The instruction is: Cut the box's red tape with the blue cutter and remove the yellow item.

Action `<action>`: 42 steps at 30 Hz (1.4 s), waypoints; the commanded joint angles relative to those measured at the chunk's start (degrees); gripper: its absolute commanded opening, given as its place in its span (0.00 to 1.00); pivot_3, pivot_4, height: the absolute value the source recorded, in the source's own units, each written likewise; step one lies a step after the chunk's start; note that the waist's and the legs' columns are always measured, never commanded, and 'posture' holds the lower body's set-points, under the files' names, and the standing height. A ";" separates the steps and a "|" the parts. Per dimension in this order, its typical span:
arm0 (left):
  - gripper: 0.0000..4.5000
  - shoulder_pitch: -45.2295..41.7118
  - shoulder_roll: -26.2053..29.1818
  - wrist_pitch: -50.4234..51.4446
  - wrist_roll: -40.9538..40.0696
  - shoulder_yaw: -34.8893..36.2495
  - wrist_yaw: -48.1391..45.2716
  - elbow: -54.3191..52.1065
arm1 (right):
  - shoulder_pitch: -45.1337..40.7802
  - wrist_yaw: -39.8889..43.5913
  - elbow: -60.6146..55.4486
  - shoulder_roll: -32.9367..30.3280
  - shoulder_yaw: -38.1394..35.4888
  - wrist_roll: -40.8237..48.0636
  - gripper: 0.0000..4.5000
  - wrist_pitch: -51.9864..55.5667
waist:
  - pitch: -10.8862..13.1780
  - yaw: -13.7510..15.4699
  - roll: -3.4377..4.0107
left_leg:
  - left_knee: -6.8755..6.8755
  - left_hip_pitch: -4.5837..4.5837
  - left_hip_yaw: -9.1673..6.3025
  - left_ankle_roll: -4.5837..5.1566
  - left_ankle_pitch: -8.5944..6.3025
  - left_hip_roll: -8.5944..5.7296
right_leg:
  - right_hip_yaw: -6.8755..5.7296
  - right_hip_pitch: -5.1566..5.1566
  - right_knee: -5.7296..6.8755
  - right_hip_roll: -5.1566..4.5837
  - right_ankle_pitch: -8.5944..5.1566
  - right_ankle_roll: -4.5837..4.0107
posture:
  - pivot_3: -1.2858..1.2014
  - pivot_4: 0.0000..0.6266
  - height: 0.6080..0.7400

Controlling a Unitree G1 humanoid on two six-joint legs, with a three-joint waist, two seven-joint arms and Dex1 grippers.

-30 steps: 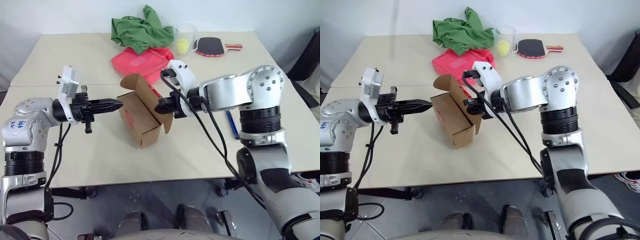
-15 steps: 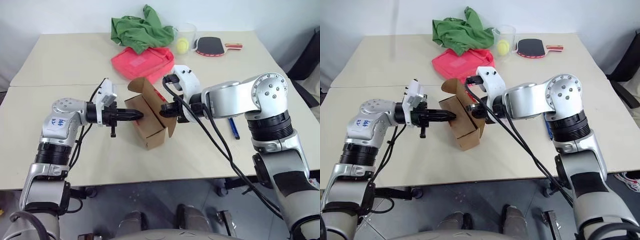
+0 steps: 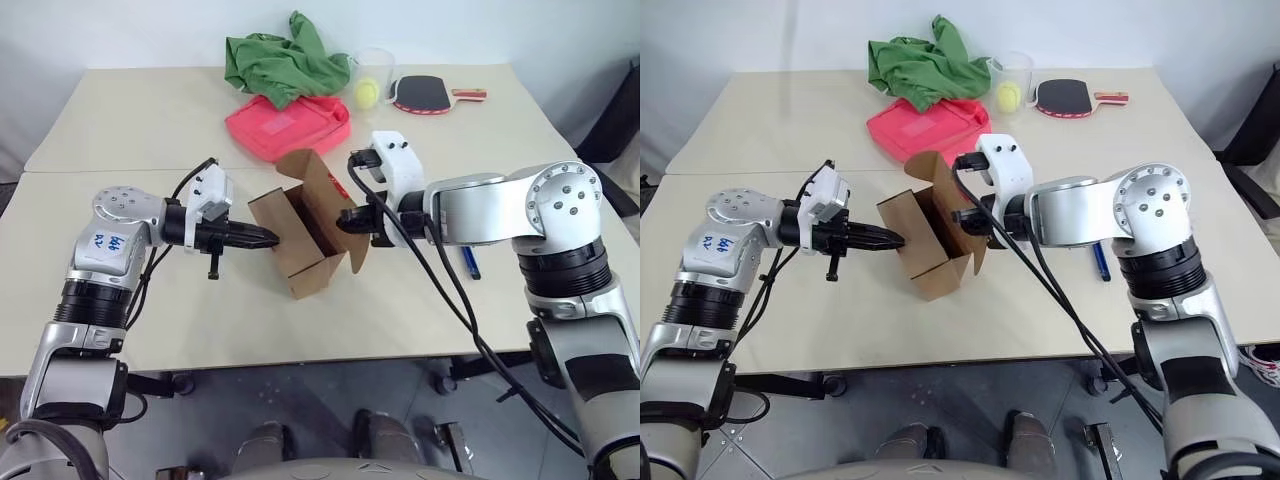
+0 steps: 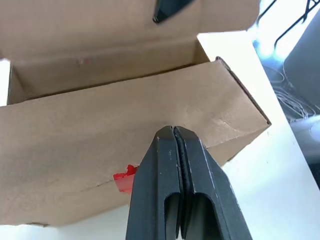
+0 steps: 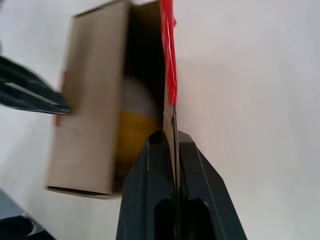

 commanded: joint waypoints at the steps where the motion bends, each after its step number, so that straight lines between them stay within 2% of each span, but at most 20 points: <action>1: 0.00 2.88 1.35 -0.08 2.82 -1.74 -0.44 0.48 | 0.74 0.78 0.09 -2.28 -1.28 1.00 0.01 0.74 | 0.00 0.00 0.00 | 0.00 0.00 0.00 0.00 0.00 0.00 | 0.00 0.00 0.00 0.00 0.00 0.00 | 0.52 0.24 1.00; 7: 0.00 4.85 2.28 -0.44 2.88 -1.51 -0.39 -0.78 | 0.02 3.36 0.34 -3.33 -2.23 1.00 0.01 1.49 | 0.00 0.02 0.00 | 0.02 0.04 0.00 0.00 0.00 0.01 | 0.04 0.03 0.02 0.00 0.00 0.00 | 0.52 0.24 1.00; 15: 0.00 6.28 2.90 -2.37 4.50 -1.77 1.34 -0.91 | -0.82 14.38 -2.49 -6.54 -0.45 1.00 0.01 4.66 | -0.02 0.44 0.00 | 0.06 0.06 -0.02 0.03 0.01 0.03 | 0.03 0.09 0.02 -0.06 0.00 0.00 | 0.52 0.24 1.00; 22: 0.00 6.15 2.02 -5.35 7.13 -1.88 4.79 -0.13 | 0.29 20.15 -5.39 -8.32 1.22 1.00 0.01 3.59 | -0.04 1.42 -0.01 | 0.14 0.08 -0.02 0.05 0.01 0.01 | 0.03 0.14 0.03 -0.08 0.00 0.00 | 0.52 0.24 1.00; 29: 0.00 6.43 1.38 -8.39 8.91 -2.68 5.86 1.90 | 3.86 19.73 -1.58 -11.21 -0.17 1.00 0.01 2.81 | -0.09 1.80 -0.06 | 0.58 0.10 -0.10 0.18 -0.03 0.07 | -0.01 0.46 0.01 -0.12 0.00 0.00 | 0.52 0.24 1.00; 34: 0.00 6.32 -0.14 -9.12 9.45 -3.02 6.14 2.80 | 5.74 18.40 0.52 -12.96 0.33 1.00 0.01 2.99 | -0.09 1.81 -0.05 | 0.64 0.69 -0.22 0.36 -0.13 0.16 | 0.09 1.05 -0.15 -0.18 0.00 -0.01 | 0.52 0.24 1.00; 37: 0.00 6.36 -1.22 -9.43 9.98 -2.94 6.04 3.19 | 5.96 18.05 1.35 -13.13 0.77 1.00 0.01 3.24 | -0.07 1.72 -0.04 | 0.64 0.65 -0.26 0.46 -0.16 0.12 | 0.21 0.92 -0.15 -0.26 0.00 -0.01 | 0.52 0.24 1.00; 42: 0.00 6.49 -2.46 -9.84 10.54 -2.90 6.07 4.07 | 7.16 18.48 2.71 -12.73 1.58 1.00 0.01 3.58 | -0.05 1.50 -0.07 | 0.81 -0.15 -0.17 0.46 -0.17 0.01 | 0.11 0.17 0.04 -0.25 0.06 0.08 | 0.52 0.24 1.00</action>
